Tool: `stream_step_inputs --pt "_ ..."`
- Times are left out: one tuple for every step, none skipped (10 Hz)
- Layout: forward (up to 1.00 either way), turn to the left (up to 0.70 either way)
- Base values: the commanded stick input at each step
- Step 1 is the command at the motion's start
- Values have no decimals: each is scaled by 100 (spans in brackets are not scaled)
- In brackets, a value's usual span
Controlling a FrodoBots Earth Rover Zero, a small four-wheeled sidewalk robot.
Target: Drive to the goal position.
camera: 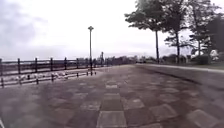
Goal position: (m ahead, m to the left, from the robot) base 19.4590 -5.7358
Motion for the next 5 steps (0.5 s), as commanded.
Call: stream_step_inputs --pt "100 0" --pt "100 0" --pt "100 0" --pt "100 0" --pt "100 0"
